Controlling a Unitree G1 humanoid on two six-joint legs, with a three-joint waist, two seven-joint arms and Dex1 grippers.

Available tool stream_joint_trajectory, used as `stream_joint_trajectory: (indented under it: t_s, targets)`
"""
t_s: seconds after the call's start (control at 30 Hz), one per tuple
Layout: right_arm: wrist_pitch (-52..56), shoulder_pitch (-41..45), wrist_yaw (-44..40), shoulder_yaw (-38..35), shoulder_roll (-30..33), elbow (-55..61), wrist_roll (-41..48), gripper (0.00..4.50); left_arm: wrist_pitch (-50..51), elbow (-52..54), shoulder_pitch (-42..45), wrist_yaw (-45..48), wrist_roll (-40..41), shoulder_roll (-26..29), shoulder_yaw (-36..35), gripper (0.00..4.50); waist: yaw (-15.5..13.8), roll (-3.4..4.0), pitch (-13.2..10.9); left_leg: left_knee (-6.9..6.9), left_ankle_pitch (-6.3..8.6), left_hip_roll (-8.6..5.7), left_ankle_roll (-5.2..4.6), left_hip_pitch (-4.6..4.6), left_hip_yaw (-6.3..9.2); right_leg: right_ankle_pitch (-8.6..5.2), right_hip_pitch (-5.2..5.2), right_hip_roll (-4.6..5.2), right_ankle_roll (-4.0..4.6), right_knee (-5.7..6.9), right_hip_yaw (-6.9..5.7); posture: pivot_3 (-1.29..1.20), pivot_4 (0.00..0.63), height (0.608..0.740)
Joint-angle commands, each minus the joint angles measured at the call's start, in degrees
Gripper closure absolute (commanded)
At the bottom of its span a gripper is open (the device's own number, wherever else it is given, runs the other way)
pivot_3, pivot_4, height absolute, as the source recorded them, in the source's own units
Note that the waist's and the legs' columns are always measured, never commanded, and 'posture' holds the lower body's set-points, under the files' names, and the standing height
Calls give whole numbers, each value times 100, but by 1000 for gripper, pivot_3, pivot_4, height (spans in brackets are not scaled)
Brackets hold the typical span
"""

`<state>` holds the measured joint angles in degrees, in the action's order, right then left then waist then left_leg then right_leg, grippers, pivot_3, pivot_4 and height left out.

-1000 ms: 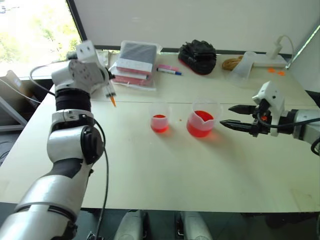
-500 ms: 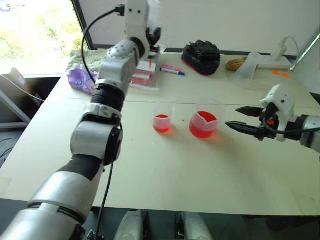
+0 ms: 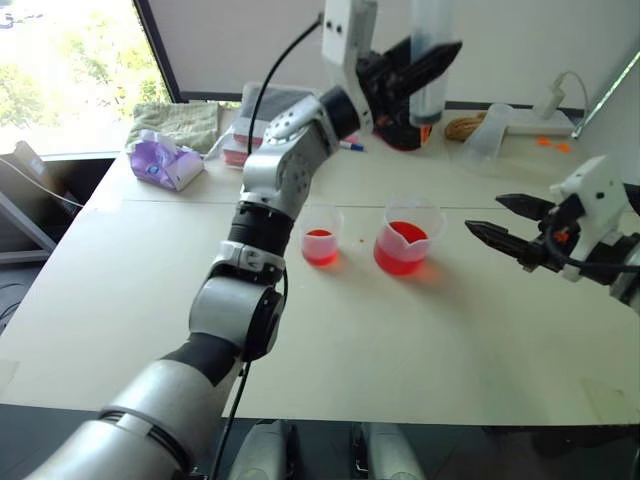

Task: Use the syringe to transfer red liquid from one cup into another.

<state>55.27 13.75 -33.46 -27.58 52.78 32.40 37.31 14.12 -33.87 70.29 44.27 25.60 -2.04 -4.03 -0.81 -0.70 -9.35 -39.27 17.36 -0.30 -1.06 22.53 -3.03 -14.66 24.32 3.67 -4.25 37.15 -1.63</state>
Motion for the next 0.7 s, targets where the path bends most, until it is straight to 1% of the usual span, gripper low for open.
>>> stream_joint_trajectory:
  t_s: [0.03,0.13,0.23,0.4,0.53,0.7]
  targets:
    - [111,144,196,-338,-35,204,218,1356,-332,324,-256,125,-124,-186,215,2949,-5,-1,-1,-1,0,0,0,2,1,0,0,0,0,-1,0,0,150,740]
    - [335,324,334,-549,-60,279,604,1356,-677,292,-573,-58,-385,-373,369,2949,-4,-1,-1,-1,1,0,-2,4,2,0,0,2,0,-4,0,0,150,740]
    - [509,516,523,-601,-62,295,855,1356,-696,315,-792,-96,-613,-453,615,2949,0,-1,-1,0,2,1,-3,4,4,0,0,3,0,-5,1,0,150,740]
    - [634,503,741,-652,-45,420,1076,1356,-827,361,-1162,-496,-1209,-559,1047,2949,-1,0,0,0,3,2,-5,3,4,-1,0,5,1,-5,3,0,150,740]
    - [659,595,941,-683,-69,437,1249,1356,-967,295,-1344,-851,-1496,-589,1129,2949,2,-1,0,0,4,3,-6,4,4,-1,0,7,1,-5,3,0,150,740]
    - [625,628,1163,-683,-79,473,1453,1356,-1025,323,-1579,-1027,-1594,-635,1169,2949,0,0,0,0,5,3,-8,4,5,-1,0,8,1,-6,3,0,150,740]
